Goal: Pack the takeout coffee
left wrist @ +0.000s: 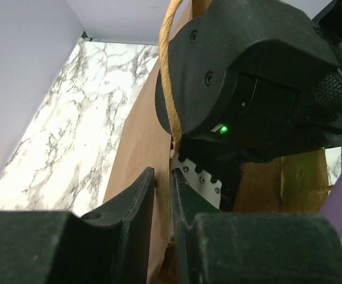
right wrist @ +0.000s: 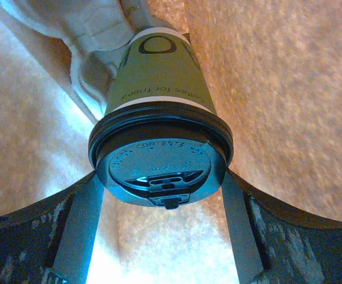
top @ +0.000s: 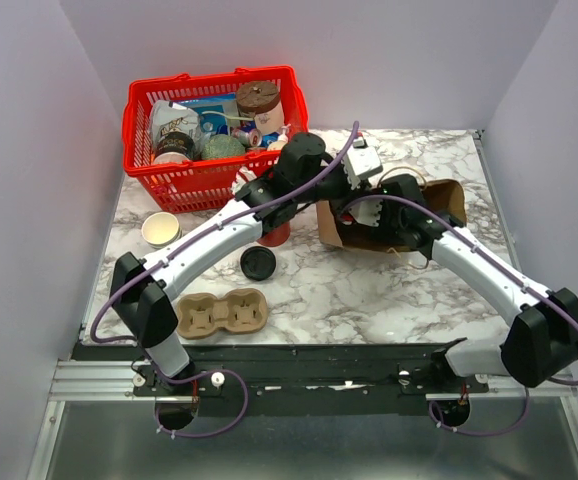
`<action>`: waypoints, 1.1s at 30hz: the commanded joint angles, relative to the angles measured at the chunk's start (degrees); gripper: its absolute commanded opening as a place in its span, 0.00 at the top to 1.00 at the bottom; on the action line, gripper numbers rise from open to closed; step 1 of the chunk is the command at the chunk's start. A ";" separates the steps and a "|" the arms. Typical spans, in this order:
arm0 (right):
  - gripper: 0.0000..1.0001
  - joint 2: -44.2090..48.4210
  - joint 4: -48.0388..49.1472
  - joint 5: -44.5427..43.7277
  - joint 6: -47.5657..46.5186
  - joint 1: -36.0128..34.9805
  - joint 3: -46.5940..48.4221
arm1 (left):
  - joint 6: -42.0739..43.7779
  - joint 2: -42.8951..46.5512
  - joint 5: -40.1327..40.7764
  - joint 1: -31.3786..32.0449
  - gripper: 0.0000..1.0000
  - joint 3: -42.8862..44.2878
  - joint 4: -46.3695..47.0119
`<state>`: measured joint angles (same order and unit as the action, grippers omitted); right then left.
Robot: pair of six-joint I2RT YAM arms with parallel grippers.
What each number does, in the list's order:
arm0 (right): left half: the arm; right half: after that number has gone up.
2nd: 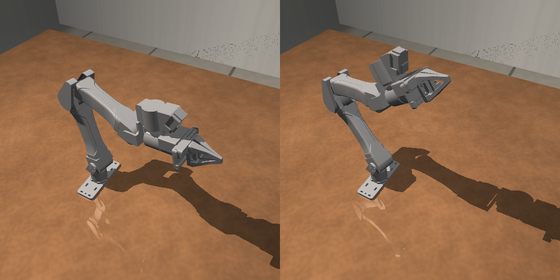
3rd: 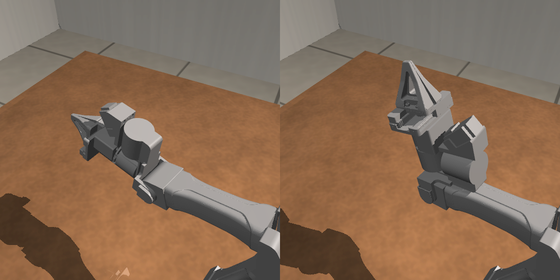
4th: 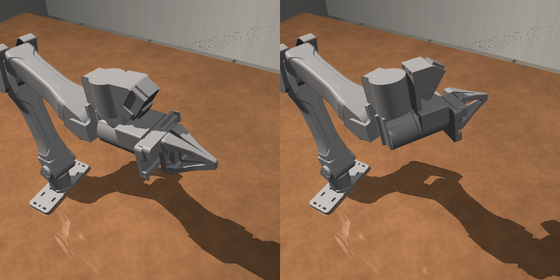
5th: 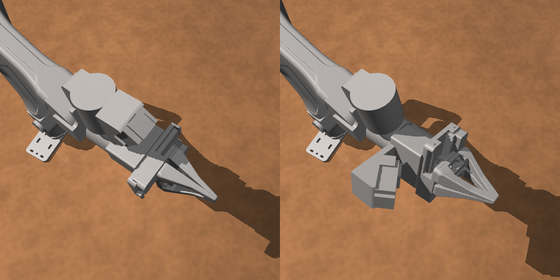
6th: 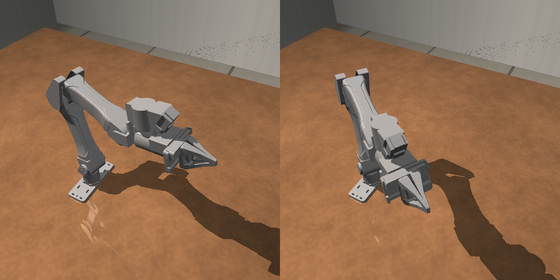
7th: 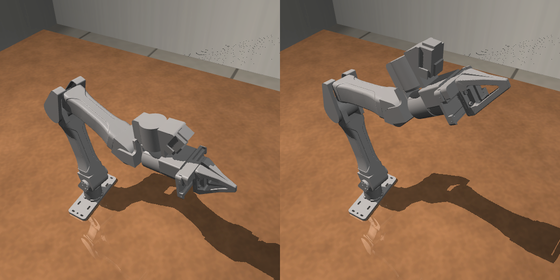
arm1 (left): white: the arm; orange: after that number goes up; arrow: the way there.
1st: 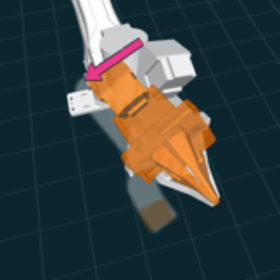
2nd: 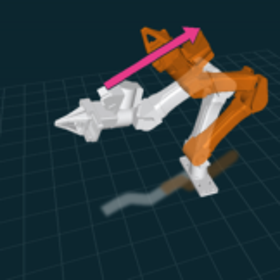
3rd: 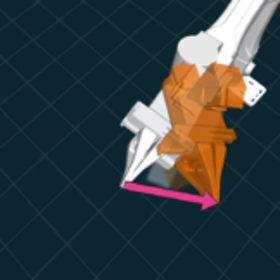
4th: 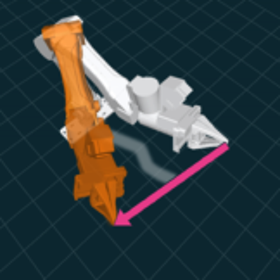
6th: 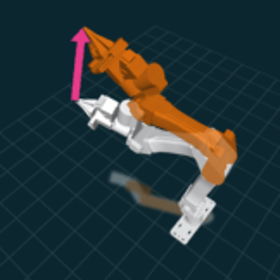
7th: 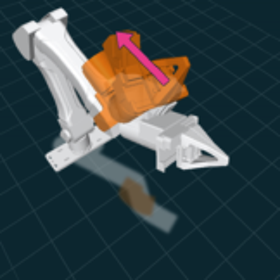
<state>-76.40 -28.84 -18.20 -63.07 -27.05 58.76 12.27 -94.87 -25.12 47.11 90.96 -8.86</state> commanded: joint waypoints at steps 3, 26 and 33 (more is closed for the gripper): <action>0.99 -5.24 3.88 -0.52 -1.27 0.94 0.56 | -1.55 -2.34 -3.26 -1.32 0.74 3.61 -2.03; 0.89 -13.95 3.53 0.27 -6.28 4.28 2.50 | -4.54 -2.95 -1.60 -4.40 0.49 6.60 -3.27; 0.53 -10.97 2.83 0.53 -6.28 4.37 2.76 | -3.92 -2.25 -2.74 -5.89 0.44 8.18 -4.58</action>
<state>-88.14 -22.15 -17.91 -68.88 -23.42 61.67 9.28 -98.06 -26.02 41.74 96.55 -11.75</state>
